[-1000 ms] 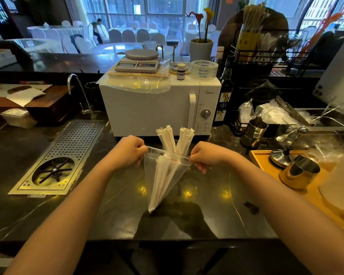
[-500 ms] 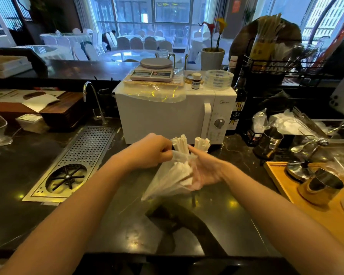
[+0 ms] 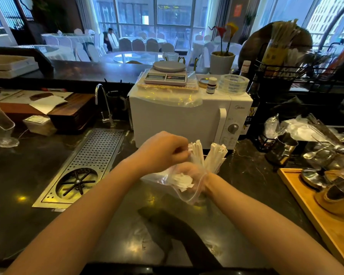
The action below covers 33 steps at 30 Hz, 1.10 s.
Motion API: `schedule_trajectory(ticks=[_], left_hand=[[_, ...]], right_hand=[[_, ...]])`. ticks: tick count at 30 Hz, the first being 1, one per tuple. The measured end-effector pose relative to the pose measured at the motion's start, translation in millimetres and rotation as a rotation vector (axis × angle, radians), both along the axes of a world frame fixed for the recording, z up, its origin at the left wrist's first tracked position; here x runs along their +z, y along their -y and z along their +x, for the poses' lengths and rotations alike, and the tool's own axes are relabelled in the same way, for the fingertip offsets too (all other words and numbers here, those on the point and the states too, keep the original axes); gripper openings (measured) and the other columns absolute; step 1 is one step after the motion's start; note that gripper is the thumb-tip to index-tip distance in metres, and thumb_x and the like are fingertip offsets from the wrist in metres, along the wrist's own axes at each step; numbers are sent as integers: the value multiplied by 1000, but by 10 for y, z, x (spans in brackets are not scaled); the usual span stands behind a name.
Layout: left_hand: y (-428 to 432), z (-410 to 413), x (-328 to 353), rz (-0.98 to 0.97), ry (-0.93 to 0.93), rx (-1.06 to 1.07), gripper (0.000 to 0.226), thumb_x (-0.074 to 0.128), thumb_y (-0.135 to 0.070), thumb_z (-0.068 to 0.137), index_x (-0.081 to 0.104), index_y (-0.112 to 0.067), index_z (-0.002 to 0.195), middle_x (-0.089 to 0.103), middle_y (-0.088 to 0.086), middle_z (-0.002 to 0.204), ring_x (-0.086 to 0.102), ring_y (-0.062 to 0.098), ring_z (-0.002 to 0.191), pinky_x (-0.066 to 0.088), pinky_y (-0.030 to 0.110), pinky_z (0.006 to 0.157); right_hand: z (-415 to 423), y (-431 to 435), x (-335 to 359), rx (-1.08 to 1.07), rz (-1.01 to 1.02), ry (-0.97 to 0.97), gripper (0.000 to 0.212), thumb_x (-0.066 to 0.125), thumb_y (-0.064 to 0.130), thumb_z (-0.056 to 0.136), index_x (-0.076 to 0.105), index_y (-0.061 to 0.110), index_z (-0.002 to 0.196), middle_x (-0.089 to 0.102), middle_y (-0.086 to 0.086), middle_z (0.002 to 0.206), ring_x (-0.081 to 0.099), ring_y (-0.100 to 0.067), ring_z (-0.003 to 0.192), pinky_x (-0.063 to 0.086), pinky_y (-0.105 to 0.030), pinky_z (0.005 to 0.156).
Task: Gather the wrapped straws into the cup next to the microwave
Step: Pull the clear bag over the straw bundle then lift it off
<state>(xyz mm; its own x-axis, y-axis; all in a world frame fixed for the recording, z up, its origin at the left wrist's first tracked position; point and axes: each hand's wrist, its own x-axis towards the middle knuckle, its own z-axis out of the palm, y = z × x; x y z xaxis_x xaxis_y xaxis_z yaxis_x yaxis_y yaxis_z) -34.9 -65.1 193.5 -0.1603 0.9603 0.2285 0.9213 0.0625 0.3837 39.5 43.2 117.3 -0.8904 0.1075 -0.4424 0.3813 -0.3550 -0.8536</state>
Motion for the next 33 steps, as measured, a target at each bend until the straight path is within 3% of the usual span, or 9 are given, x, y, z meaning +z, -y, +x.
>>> schedule_trajectory(ticks=[4,7,8,11,14,17,22,29,33], left_hand=[[98,-273,-38,406,258,205,17,56,-18,87,51,-21,71,48,-11,67,49,5,64,43,13,62],[140,-523,-206,668,622,491,12,57,-16,86,50,-25,83,52,-8,81,53,9,79,47,19,76],[131,-607,-288,649,742,572,13,59,-19,85,51,-21,95,53,-3,89,54,14,88,48,29,83],[33,-800,-552,316,1119,582,60,66,-35,77,40,-12,126,53,8,119,53,24,110,47,43,97],[-185,-822,-628,106,1402,375,50,58,-38,81,48,-10,122,57,11,123,57,24,110,50,43,90],[-482,-766,-559,70,1429,239,37,51,-29,90,51,-9,121,61,7,111,61,23,102,51,41,87],[-917,-633,-406,32,1380,137,17,48,-12,92,54,-11,107,64,7,95,64,21,86,55,35,70],[-1276,-521,-409,78,1273,61,14,52,-5,88,61,-14,94,66,4,88,67,12,76,56,26,70],[-1393,-518,-497,91,1235,52,27,55,-4,86,58,-6,113,67,3,91,68,11,77,58,21,66]], right_hand=[[-172,-122,-15,-48,-28,-45,15,42,3,93,57,6,96,69,-4,76,69,-7,60,55,-19,55],[-219,-214,36,-122,-122,-123,37,46,0,89,48,4,126,61,-9,96,71,-12,66,59,-23,57],[-224,-238,66,-157,-113,-148,39,45,0,90,47,4,129,60,-9,99,72,-13,66,60,-24,59],[-235,-321,143,-277,-88,-216,23,40,-1,93,56,9,106,60,-8,93,70,-10,59,59,-21,56],[-227,-407,186,-334,-40,-275,25,41,-1,93,52,5,114,60,-8,91,68,-12,66,59,-21,58],[-189,-506,214,-361,68,-301,26,41,-1,93,51,9,114,61,-4,94,61,-16,82,58,-21,65],[-115,-717,249,-419,253,-310,31,46,-1,91,52,12,119,64,-2,97,63,-15,86,57,-24,73],[10,-1029,253,-462,622,-273,41,53,1,89,48,8,129,59,-6,114,58,-20,106,50,-29,89],[62,-1135,176,-455,714,-297,43,54,1,88,45,10,129,56,-2,115,55,-17,108,48,-25,89]])
